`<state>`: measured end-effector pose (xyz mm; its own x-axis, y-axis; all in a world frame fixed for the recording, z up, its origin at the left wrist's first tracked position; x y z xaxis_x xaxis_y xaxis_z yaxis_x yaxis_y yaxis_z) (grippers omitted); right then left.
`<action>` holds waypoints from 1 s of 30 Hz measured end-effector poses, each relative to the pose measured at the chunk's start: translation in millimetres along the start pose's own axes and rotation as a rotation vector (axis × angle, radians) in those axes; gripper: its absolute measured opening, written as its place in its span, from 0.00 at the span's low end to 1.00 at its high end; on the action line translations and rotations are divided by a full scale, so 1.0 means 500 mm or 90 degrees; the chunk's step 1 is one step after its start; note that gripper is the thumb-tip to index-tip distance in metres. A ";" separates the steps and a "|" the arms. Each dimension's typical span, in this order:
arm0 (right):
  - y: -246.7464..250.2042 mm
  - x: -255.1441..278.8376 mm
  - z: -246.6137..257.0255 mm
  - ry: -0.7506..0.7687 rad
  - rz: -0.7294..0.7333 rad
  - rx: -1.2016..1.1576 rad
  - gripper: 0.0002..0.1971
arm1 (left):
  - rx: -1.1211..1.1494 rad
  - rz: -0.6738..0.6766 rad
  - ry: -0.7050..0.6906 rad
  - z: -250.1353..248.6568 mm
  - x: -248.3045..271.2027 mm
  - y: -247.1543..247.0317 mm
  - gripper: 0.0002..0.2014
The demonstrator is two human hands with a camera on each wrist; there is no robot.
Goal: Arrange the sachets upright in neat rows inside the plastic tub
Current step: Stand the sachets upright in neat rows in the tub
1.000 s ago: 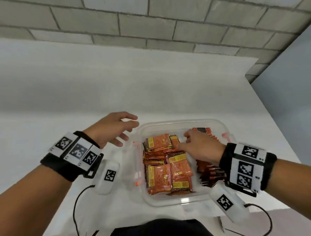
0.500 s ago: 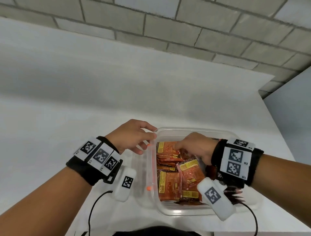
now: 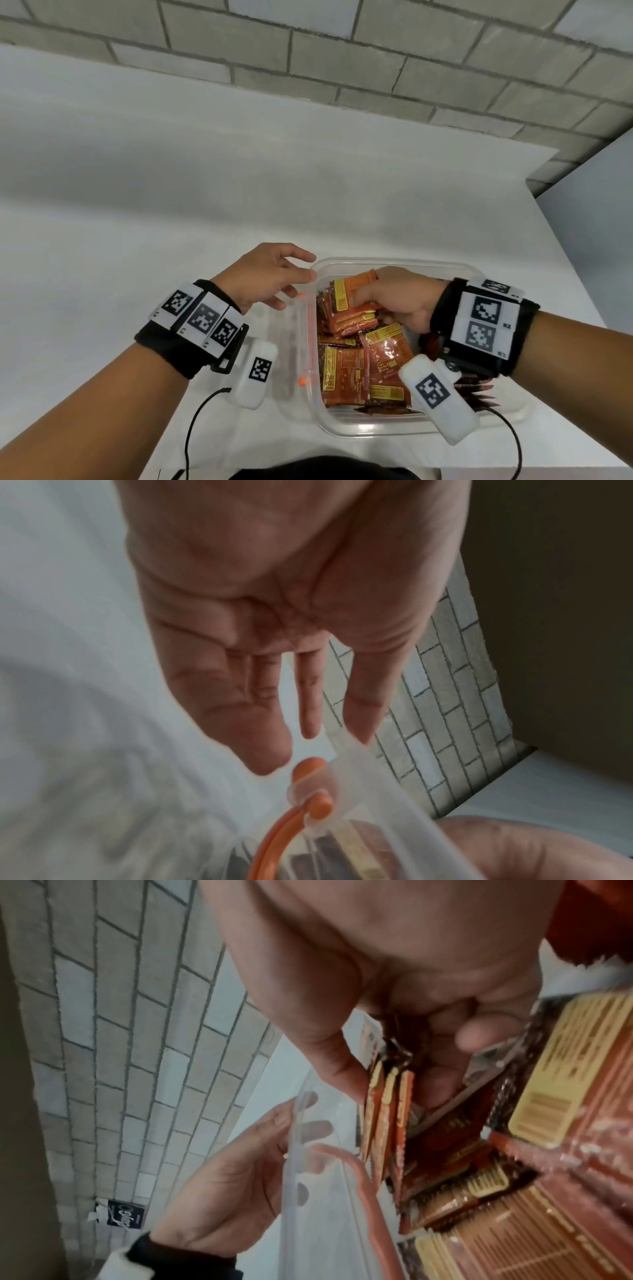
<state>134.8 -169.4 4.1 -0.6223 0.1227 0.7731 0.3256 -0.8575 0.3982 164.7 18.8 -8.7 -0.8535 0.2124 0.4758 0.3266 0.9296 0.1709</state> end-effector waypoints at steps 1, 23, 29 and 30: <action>0.012 0.010 -0.001 0.016 0.017 -0.015 0.09 | -0.013 -0.021 -0.014 -0.006 0.004 0.004 0.12; 0.196 0.188 0.025 0.636 -0.395 0.104 0.23 | 0.420 0.266 -0.033 -0.164 0.070 -0.211 0.13; 0.218 0.171 -0.001 0.632 -0.354 0.131 0.29 | 0.475 0.289 0.005 -0.157 0.061 -0.234 0.15; 0.220 0.167 -0.005 0.623 -0.361 0.146 0.26 | 0.471 0.292 0.011 -0.157 0.060 -0.236 0.17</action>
<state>116.6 -254.7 111.2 -0.9734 -0.0645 -0.2198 -0.1183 -0.6800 0.7236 132.3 -108.1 53.4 -0.6938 0.6151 0.3746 0.2839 0.7117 -0.6426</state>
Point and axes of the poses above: each hand's wrist, its own x-axis away from the middle knuckle, its own y-axis out of the back of the hand, z = x × y, the point moved 4 cm from there along -x, towards the middle knuckle, and after that the axes turned 8 degrees about -z, right-handed, at the moved point
